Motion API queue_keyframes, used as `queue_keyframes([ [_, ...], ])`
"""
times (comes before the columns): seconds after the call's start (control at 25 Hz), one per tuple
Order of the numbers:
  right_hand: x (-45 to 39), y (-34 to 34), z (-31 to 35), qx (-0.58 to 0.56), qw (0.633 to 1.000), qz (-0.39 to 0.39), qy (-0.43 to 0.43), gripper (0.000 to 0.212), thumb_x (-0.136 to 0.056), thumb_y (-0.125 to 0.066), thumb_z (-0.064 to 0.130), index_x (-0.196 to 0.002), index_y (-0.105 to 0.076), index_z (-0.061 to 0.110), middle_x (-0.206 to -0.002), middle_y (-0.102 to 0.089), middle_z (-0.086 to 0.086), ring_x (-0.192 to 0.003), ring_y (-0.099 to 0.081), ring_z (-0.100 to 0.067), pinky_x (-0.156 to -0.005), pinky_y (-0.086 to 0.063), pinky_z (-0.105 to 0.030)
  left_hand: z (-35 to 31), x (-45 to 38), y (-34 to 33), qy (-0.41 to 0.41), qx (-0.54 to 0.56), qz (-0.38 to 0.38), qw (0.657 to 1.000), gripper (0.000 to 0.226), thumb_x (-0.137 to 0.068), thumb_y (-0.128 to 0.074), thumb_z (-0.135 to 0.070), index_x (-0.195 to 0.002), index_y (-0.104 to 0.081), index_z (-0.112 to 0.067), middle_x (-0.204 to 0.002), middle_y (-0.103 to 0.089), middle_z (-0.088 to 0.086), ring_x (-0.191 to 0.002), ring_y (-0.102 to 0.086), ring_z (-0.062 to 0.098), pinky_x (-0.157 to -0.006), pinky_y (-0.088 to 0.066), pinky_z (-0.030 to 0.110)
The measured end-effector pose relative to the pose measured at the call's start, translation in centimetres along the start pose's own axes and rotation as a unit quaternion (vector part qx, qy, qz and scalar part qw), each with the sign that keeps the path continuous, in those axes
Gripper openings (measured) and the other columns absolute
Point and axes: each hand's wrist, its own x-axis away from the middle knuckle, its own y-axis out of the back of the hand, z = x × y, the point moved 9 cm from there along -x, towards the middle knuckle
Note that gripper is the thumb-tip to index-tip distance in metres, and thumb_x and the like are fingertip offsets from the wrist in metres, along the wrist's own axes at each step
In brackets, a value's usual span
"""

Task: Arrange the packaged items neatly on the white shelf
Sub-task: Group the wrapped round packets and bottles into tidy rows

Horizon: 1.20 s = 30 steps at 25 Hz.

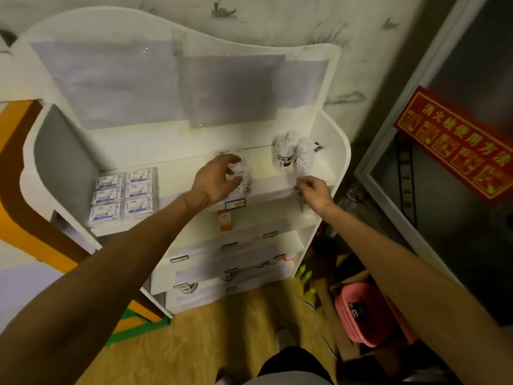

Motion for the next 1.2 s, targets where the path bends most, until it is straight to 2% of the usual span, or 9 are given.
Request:
queue_keyframes([
  [0.28,-4.7,6.4,0.5,0.192,0.977,-0.033,0.082,0.035,-0.094,-0.063,0.026,-0.129,-0.062,0.02,-0.117,-0.068,0.002,-0.101,-0.066,-0.018,-0.094,-0.054,-0.04,-5.1,-6.9,-6.4,-0.007,-0.05,0.022,0.998,0.046,-0.089,-0.067,-0.038,-0.132,-0.056,-0.026,-0.131,-0.06,-0.007,-0.102,-0.063,0.011,-0.084,-0.053,0.032],
  [0.48,-10.9,6.5,2.7,0.277,0.947,0.016,0.164,0.044,-0.091,-0.068,0.032,-0.132,-0.057,0.018,-0.118,-0.065,0.002,-0.104,-0.063,-0.018,-0.086,-0.051,-0.032,-6.3,-13.5,-10.5,0.022,-0.172,0.079,0.982,0.061,-0.088,-0.066,-0.041,-0.141,-0.047,-0.02,-0.142,-0.05,0.003,-0.117,-0.059,0.026,-0.09,-0.048,0.036],
  [0.56,-13.2,5.8,3.1,0.316,0.931,0.047,0.176,0.05,-0.09,-0.068,0.042,-0.133,-0.056,0.019,-0.12,-0.065,0.0,-0.108,-0.062,-0.02,-0.088,-0.051,-0.034,-6.0,-15.2,-12.5,0.044,-0.204,0.105,0.972,0.067,-0.088,-0.067,-0.043,-0.145,-0.043,-0.017,-0.144,-0.046,0.007,-0.122,-0.056,0.031,-0.094,-0.048,0.04],
  [0.76,-15.3,3.6,4.3,0.434,0.873,0.028,0.222,0.078,-0.078,-0.06,0.077,-0.129,-0.057,0.019,-0.118,-0.068,-0.002,-0.105,-0.065,-0.024,-0.085,-0.053,-0.039,-4.7,-16.7,-16.0,0.076,-0.207,0.106,0.97,0.065,-0.088,-0.063,-0.054,-0.141,-0.046,-0.021,-0.141,-0.05,0.006,-0.12,-0.058,0.031,-0.095,-0.05,0.044],
  [0.88,-15.7,2.9,3.9,0.428,0.871,0.042,0.235,0.076,-0.08,-0.061,0.072,-0.133,-0.051,0.019,-0.121,-0.067,-0.003,-0.104,-0.066,-0.025,-0.083,-0.053,-0.038,-4.9,-17.3,-16.8,0.081,-0.212,0.088,0.97,0.057,-0.088,-0.062,-0.055,-0.135,-0.052,-0.024,-0.134,-0.054,0.007,-0.114,-0.06,0.03,-0.088,-0.049,0.041],
  [0.96,-16.1,2.6,3.0,0.383,0.89,0.105,0.224,0.078,-0.079,-0.067,0.06,-0.14,-0.043,0.019,-0.132,-0.062,-0.003,-0.11,-0.063,-0.027,-0.086,-0.053,-0.04,-4.8,-17.5,-16.7,0.087,-0.215,0.082,0.969,0.061,-0.085,-0.064,-0.058,-0.134,-0.053,-0.024,-0.129,-0.055,0.008,-0.11,-0.061,0.031,-0.085,-0.049,0.04],
  [1.04,-15.9,2.2,2.2,0.36,0.888,0.173,0.23,0.077,-0.077,-0.069,0.053,-0.142,-0.039,0.023,-0.138,-0.055,-0.003,-0.116,-0.059,-0.026,-0.09,-0.053,-0.041,-4.2,-17.5,-16.6,0.1,-0.217,0.094,0.966,0.066,-0.08,-0.067,-0.06,-0.135,-0.054,-0.026,-0.127,-0.053,0.008,-0.111,-0.06,0.03,-0.086,-0.05,0.041],
  [1.12,-15.6,1.9,1.9,0.375,0.872,0.19,0.251,0.074,-0.078,-0.067,0.058,-0.14,-0.042,0.027,-0.14,-0.052,-0.001,-0.119,-0.057,-0.024,-0.091,-0.052,-0.041,-3.6,-17.4,-16.6,0.122,-0.209,0.107,0.964,0.07,-0.078,-0.069,-0.059,-0.138,-0.052,-0.026,-0.132,-0.05,0.008,-0.114,-0.058,0.029,-0.09,-0.05,0.041],
  [1.2,-15.6,2.1,2.2,0.369,0.879,0.162,0.254,0.074,-0.076,-0.065,0.069,-0.135,-0.048,0.028,-0.136,-0.053,0.003,-0.115,-0.057,-0.02,-0.09,-0.052,-0.04,-3.6,-17.2,-16.5,0.132,-0.202,0.114,0.964,0.075,-0.078,-0.07,-0.06,-0.14,-0.05,-0.025,-0.137,-0.048,0.006,-0.115,-0.058,0.028,-0.091,-0.049,0.04],
])
